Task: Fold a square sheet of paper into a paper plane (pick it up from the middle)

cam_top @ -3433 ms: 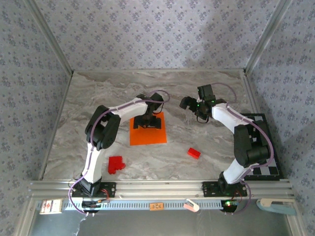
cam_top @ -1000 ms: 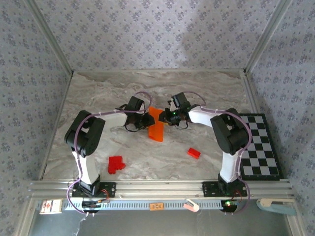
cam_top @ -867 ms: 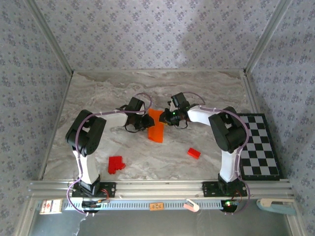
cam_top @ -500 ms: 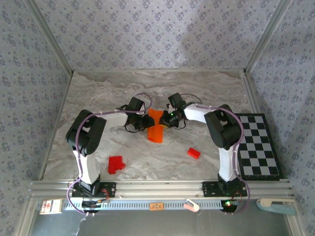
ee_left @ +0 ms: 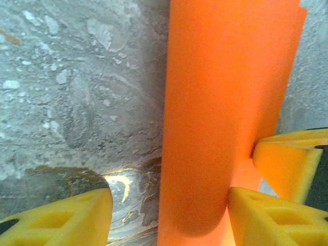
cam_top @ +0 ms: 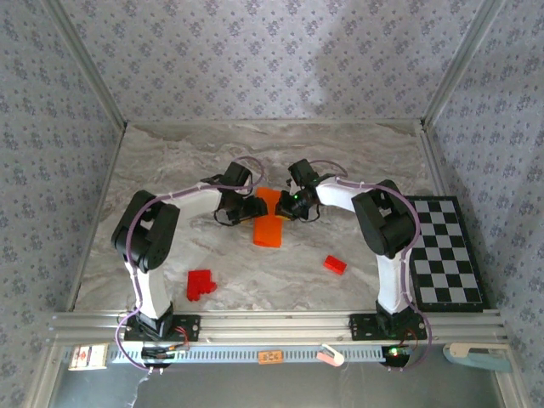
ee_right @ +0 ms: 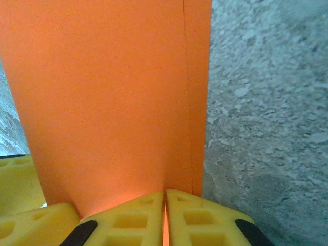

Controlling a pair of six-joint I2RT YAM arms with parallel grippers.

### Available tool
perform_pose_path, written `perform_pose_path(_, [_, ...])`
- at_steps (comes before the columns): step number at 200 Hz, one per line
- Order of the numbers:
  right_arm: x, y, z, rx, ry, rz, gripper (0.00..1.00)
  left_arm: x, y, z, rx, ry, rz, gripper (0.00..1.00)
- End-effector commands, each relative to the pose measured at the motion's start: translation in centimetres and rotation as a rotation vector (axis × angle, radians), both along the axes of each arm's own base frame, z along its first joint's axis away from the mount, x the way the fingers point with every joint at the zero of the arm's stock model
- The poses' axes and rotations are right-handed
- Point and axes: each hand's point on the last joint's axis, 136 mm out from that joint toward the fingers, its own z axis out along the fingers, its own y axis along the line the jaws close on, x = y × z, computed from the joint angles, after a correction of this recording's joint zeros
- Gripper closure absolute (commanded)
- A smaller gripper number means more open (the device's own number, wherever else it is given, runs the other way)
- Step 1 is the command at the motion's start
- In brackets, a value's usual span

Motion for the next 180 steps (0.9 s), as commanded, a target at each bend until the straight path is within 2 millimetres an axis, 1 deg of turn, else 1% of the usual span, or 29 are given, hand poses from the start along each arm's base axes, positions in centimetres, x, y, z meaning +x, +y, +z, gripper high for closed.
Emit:
perform_pose_path(1, [-0.6,0.0,-0.4,-0.004,0.041,-0.001,0.87,-0.6,0.2,-0.9,0.064,0.039,-0.035,0.40])
perform_pose_path(15, [-0.1,0.5,0.5,0.036,0.026,-0.005,0.87,-0.8,0.0,-1.3,0.072,0.054,-0.047,0.43])
perform_pose_path(36, [0.5,1.1,2.1,0.089,0.002,-0.012,0.85,-1.1,0.1,-2.1,0.092,0.081,-0.053,0.47])
perform_pose_path(50, [0.8,1.2,3.1,0.113,-0.017,-0.018,0.83,-1.2,0.2,-2.5,0.101,0.090,-0.061,0.50])
perform_pose_path(72, [1.3,0.3,4.9,0.127,-0.067,-0.050,0.78,-1.6,0.3,-3.2,0.121,0.102,-0.092,0.53])
perform_pose_path(98, [1.8,-1.7,6.2,0.104,-0.121,-0.101,0.74,-2.1,0.4,-3.8,0.135,0.115,-0.120,0.54])
perform_pose_path(100, [1.2,-2.2,5.5,0.089,-0.104,-0.104,0.74,-2.1,0.4,-3.8,0.135,0.114,-0.122,0.54])
perform_pose_path(103, [1.0,-2.6,5.2,0.079,-0.099,-0.110,0.74,-2.2,0.4,-3.9,0.138,0.115,-0.126,0.54])
perform_pose_path(122, [1.0,-4.3,4.9,0.046,-0.105,-0.142,0.74,-2.4,0.4,-4.2,0.144,0.120,-0.143,0.54])
perform_pose_path(139, [0.9,-5.4,4.3,0.022,-0.097,-0.163,0.74,-2.6,0.4,-4.5,0.151,0.124,-0.159,0.53])
perform_pose_path(159, [0.7,-6.0,3.8,0.013,-0.084,-0.176,0.74,-2.9,0.4,-4.9,0.162,0.132,-0.176,0.50])
perform_pose_path(180, [0.6,-6.1,3.5,0.010,-0.078,-0.178,0.74,-3.2,0.6,-5.2,0.179,0.145,-0.176,0.49])
